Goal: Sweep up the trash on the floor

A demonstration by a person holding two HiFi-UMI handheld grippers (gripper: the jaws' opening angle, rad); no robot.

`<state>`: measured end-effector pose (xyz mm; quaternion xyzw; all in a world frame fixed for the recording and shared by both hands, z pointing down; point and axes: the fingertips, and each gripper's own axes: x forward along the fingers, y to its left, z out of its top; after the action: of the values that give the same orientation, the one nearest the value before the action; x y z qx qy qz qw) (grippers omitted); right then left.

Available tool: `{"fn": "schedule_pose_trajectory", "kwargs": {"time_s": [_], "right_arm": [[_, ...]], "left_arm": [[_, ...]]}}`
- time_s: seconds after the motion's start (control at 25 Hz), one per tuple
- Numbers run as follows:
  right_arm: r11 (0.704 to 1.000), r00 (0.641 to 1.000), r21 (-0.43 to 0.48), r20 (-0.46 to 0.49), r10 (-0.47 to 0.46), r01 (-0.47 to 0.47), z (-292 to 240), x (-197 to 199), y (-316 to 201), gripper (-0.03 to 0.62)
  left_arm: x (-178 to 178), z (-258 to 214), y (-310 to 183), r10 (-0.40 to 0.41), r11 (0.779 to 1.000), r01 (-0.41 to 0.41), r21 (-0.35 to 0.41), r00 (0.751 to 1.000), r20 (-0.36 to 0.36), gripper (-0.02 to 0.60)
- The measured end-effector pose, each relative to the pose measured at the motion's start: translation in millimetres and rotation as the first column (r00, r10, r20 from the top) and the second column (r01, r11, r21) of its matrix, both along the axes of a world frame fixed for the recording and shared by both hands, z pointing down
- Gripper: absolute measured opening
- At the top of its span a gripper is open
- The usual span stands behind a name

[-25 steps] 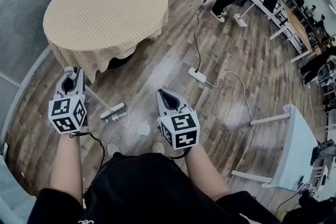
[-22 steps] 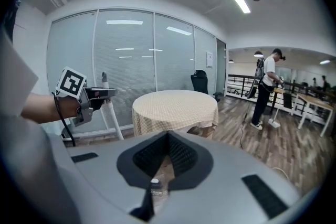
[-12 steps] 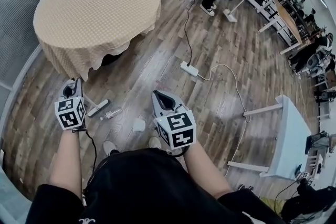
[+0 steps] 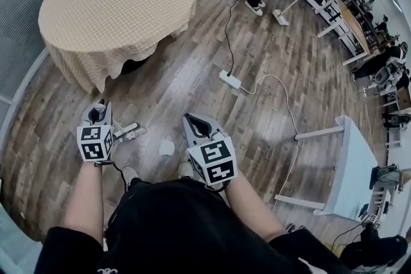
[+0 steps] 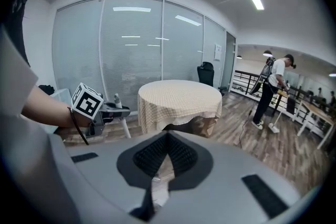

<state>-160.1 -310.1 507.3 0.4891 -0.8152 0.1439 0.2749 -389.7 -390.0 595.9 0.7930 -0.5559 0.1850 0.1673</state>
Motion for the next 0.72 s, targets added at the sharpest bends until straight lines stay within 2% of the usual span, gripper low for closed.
{"fn": "schedule_pose_trajectory", "kwargs": {"time_s": [0.12, 0.32, 0.48, 0.72], "right_arm": [[1.0, 1.0, -0.001, -0.014, -0.006, 0.006, 1.6, 7.0, 1.8, 0.014], [0.999, 0.999, -0.011, -0.019, 0.044, -0.044, 7.1, 35.5, 0.2, 0.014], [0.997, 0.997, -0.022, -0.023, 0.078, -0.079, 11.3, 51.8, 2.8, 0.014], [0.996, 0.997, -0.032, -0.014, 0.08, -0.081, 15.4, 62.8, 6.0, 0.014]], "left_arm": [[15.4, -0.8, 7.6, 0.046, 0.999, -0.046, -0.003, 0.999, 0.002, 0.074], [32.3, -0.1, 12.8, 0.077, 0.997, -0.077, -0.01, 0.997, 0.007, 0.074], [39.7, 1.7, 11.7, 0.031, 0.998, -0.029, -0.05, 0.999, 0.025, 0.074], [54.3, 1.7, 9.3, -0.034, 0.995, 0.037, -0.096, 0.999, 0.039, 0.074]]}}
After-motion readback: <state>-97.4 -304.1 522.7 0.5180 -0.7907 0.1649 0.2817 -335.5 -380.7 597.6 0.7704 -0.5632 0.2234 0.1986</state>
